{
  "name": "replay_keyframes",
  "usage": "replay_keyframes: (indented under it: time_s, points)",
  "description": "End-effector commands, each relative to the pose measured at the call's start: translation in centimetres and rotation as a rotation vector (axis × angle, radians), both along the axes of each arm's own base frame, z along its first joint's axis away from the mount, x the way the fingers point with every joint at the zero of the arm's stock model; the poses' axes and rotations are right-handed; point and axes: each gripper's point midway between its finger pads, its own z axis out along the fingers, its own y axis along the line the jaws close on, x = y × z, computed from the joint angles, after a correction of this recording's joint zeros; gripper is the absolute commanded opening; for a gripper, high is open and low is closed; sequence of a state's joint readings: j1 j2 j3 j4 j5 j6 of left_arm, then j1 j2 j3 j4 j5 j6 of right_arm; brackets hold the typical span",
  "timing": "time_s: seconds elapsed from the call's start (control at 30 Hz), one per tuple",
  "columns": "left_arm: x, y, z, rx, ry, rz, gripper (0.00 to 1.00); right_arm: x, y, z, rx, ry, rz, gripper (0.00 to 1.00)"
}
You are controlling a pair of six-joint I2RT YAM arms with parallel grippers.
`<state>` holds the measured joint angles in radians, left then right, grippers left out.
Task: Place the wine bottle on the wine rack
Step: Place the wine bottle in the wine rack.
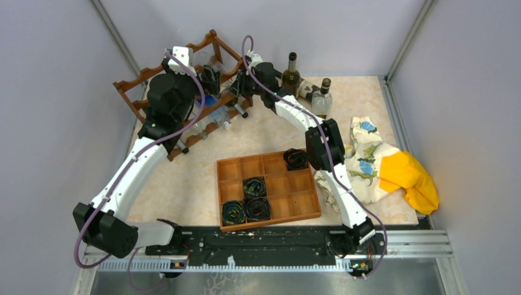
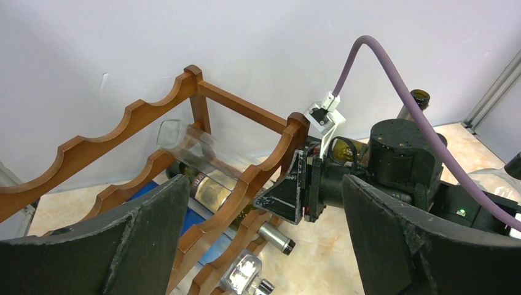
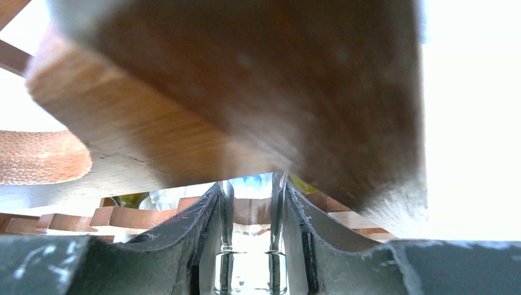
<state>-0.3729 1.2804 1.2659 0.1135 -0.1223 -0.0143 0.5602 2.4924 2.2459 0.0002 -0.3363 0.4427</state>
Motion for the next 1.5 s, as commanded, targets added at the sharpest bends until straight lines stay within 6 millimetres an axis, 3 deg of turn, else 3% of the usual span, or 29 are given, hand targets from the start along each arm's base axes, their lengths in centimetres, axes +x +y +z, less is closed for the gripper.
replay_keyframes:
  time_s: [0.0,0.53,0.83,1.47]
  points:
    - [0.0,0.1,2.5,-0.028,-0.065,-0.002,0.98,0.2,0.9,4.2,0.068,-0.109,0.010,0.38]
    - [0.1,0.0,2.8,-0.025,-0.071,-0.007,0.98,0.5,0.3,5.1,0.059,-0.154,0.014,0.47]
    - [0.1,-0.1,2.9,-0.030,-0.074,-0.013,0.98,0.0,-1.0,6.7,0.043,-0.255,0.045,0.62]
    - [-1.5,-0.5,2.9,-0.084,-0.080,-0.064,0.98,-3.7,-3.9,8.4,-0.055,-0.355,0.140,0.68]
